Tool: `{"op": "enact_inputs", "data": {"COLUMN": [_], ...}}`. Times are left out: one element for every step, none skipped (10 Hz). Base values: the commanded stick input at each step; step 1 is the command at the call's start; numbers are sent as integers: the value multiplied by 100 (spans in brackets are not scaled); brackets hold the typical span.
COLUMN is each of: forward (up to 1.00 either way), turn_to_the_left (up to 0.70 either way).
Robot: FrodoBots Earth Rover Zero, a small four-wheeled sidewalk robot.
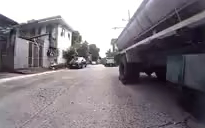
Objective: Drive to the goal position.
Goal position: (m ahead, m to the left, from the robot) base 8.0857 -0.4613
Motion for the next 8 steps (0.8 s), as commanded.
{"op": "enact_inputs", "data": {"forward": [70, 70, 70, 70, 70, 70, 70, 70], "turn_to_the_left": [0, 0, 0, 0, 0, 0, 0, 0]}}
